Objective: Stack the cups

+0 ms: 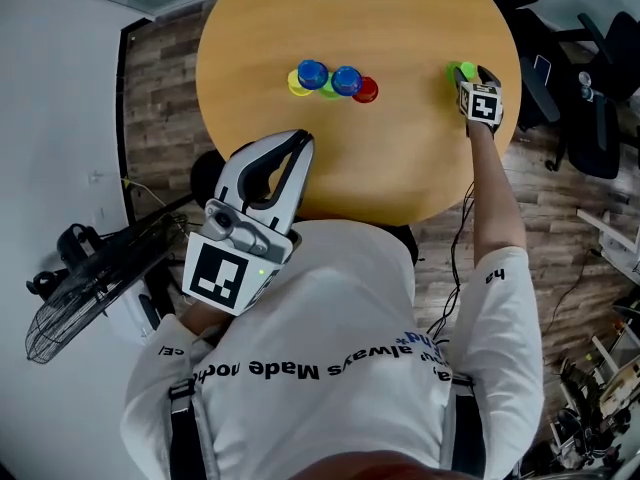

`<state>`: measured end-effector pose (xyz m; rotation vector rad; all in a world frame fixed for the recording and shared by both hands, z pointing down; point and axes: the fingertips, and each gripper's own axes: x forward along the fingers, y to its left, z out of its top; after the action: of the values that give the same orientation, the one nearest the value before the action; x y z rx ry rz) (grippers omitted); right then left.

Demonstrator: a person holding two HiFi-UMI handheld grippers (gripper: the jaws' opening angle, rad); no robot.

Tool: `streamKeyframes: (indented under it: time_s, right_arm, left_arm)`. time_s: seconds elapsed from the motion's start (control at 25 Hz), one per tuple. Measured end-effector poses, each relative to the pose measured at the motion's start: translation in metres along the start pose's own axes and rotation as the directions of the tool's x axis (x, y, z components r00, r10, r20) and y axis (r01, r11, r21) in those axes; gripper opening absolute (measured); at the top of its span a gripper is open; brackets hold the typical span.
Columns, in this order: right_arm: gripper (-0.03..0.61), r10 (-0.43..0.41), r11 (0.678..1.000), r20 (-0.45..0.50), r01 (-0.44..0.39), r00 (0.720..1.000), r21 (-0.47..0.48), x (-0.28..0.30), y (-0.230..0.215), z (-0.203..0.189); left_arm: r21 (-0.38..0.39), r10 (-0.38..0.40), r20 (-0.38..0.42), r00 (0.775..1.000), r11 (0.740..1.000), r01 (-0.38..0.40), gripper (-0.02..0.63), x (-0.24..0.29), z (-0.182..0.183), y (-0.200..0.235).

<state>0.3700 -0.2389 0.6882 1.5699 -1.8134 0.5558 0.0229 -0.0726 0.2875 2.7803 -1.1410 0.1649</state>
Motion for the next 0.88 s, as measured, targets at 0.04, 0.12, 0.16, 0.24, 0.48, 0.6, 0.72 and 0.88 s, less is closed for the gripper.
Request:
streamKeyframes:
  time_s: [0.04,0.12,0.16,0.24,0.48,0.6,0.72,0.88]
  right_arm:
    - [0.267,0.0,1.0,-0.004,0.0,1.0,0.003,0.002,-0.001,-0.001]
    - [0.267,0.002,1.0,-0.012,-0.002,1.0,0.014,0.006,-0.002,-0.002]
    - [0.267,0.004,1.0,-0.015,-0.004,1.0,0.019,0.008,-0.002,-0.003]
    - [0.268,0.01,1.0,-0.022,-0.009,1.0,0.024,0.011,-0.002,-0.006]
    - [0.25,0.032,0.999,-0.041,-0.031,0.999,0.034,0.017,0.001,-0.014]
    - [0.241,0.022,0.999,-0.041,-0.021,0.999,0.028,0.017,0.001,-0.011]
    - [0.241,0.027,1.0,-0.024,-0.027,0.999,0.015,0.011,0.004,-0.001]
    - [0.241,0.038,0.999,0.003,-0.038,0.999,-0.029,0.001,0.012,0.02]
  left_arm:
    - [-0.001,0.0,-0.004,1.0,1.0,0.0,0.032,0.0,-0.002,0.001]
    - [-0.003,0.0,-0.01,1.0,1.0,0.0,0.032,0.002,-0.004,0.003]
    - [-0.005,0.0,-0.012,1.0,1.0,0.0,0.032,0.003,-0.005,0.003]
    - [-0.008,0.001,-0.017,1.0,1.0,-0.001,0.032,0.004,-0.006,0.004]
    - [-0.008,0.008,-0.017,1.0,1.0,-0.008,0.032,0.002,-0.009,0.008]
    - [-0.012,0.01,-0.017,1.0,1.0,-0.011,0.032,0.001,-0.009,0.011]
    - [-0.013,0.008,0.004,1.0,1.0,-0.008,0.032,0.0,-0.004,0.011]
    - [-0.011,0.008,0.023,1.0,1.0,-0.007,0.032,-0.004,0.001,0.012]
